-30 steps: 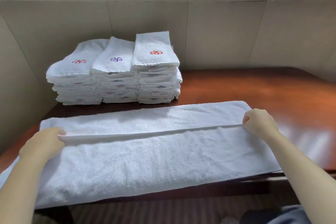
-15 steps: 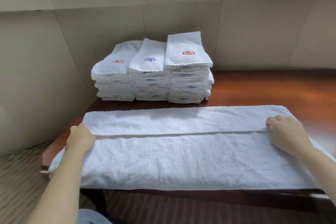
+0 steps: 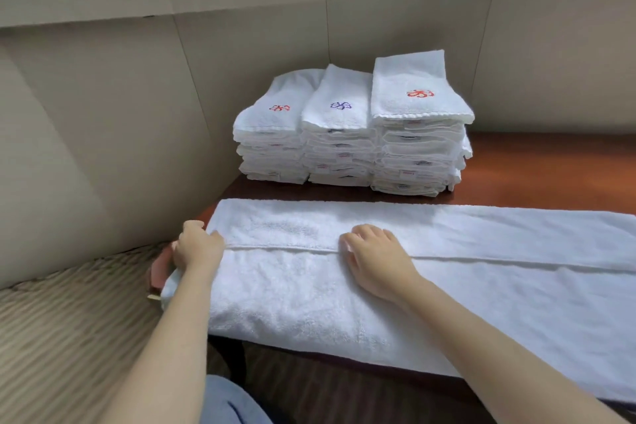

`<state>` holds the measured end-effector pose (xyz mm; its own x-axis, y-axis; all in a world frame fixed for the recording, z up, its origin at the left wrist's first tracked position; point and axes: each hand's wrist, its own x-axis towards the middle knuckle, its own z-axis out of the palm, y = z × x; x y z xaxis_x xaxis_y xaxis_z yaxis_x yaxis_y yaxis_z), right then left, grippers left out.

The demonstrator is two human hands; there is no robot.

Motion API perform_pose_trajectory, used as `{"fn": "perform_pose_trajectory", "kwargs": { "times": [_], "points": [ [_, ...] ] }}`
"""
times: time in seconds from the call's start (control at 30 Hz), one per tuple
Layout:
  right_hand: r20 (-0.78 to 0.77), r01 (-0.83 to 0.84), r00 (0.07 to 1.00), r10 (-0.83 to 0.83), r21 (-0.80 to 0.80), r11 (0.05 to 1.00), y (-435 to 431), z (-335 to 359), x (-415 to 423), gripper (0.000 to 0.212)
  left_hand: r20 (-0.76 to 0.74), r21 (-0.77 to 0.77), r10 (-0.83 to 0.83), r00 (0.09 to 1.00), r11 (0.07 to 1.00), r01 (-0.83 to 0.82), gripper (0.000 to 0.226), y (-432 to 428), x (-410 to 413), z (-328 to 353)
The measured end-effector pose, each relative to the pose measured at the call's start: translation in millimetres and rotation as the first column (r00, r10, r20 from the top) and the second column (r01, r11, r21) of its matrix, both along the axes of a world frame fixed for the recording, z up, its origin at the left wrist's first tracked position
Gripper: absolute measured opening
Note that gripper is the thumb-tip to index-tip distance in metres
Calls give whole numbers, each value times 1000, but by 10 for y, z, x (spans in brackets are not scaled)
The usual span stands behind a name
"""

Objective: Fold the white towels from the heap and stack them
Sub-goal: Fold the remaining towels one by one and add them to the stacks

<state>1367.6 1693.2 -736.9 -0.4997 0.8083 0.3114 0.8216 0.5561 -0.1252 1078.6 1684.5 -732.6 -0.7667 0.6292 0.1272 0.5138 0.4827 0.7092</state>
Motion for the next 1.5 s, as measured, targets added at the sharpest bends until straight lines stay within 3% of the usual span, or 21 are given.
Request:
{"fn": "perform_pose_trajectory", "kwargs": {
  "times": [0.17, 0.27, 0.4, 0.57, 0.83, 0.93, 1.07, 1.2, 1.33, 1.4, 1.5],
  "points": [
    [-14, -52, 998, 53, 81, 995, 44, -10, -297, 28, -85, -14, -39, 996, 999, 38, 23, 13, -156, -4],
    [31, -50, 998, 46, 142, 989, 23, 62, -398, 7, -123, -19, -20, 992, 1000, 17, 19, 46, -211, -15],
    [-65, -52, 995, 70, 249, 967, 22, 72, -425, 25, -148, 6, 20, 989, 1000, -19, 18, 67, -252, -34],
    [-93, -159, 980, 177, 173, 972, 25, 21, -405, 15, -220, 41, 44, 975, 998, -36, 17, 50, -239, -32],
    [-117, -154, 980, 164, 83, 984, 11, -17, -366, 27, -285, -148, 1, 959, 988, -45, 24, -21, -205, 28],
    [-84, -155, 984, 158, 49, 987, 8, -7, -324, 29, -353, -317, -40, 935, 945, -80, 27, -33, -159, 58],
    [-56, -156, 986, 156, 1, 988, 26, 49, -175, 32, -328, -466, -80, 941, 881, -88, 33, -20, -7, 159],
    [-35, -63, 997, 62, -38, 997, 117, 121, 136, 31, -311, -493, -252, 916, 867, 71, 42, 42, 282, 254],
    [-34, 82, 996, -86, -108, 991, 220, 158, 612, 28, -307, -456, -525, 794, 813, 362, 40, 147, 725, 285],
    [-35, 148, 987, -155, -152, 977, 242, 170, 893, 28, -250, -417, -649, 719, 742, 525, 38, 185, 998, 261],
    [-16, 238, 969, -245, -176, 955, 221, 175, 1340, 29, -225, -409, -817, 531, 574, 709, 38, 199, 1422, 190]
  ]
}}
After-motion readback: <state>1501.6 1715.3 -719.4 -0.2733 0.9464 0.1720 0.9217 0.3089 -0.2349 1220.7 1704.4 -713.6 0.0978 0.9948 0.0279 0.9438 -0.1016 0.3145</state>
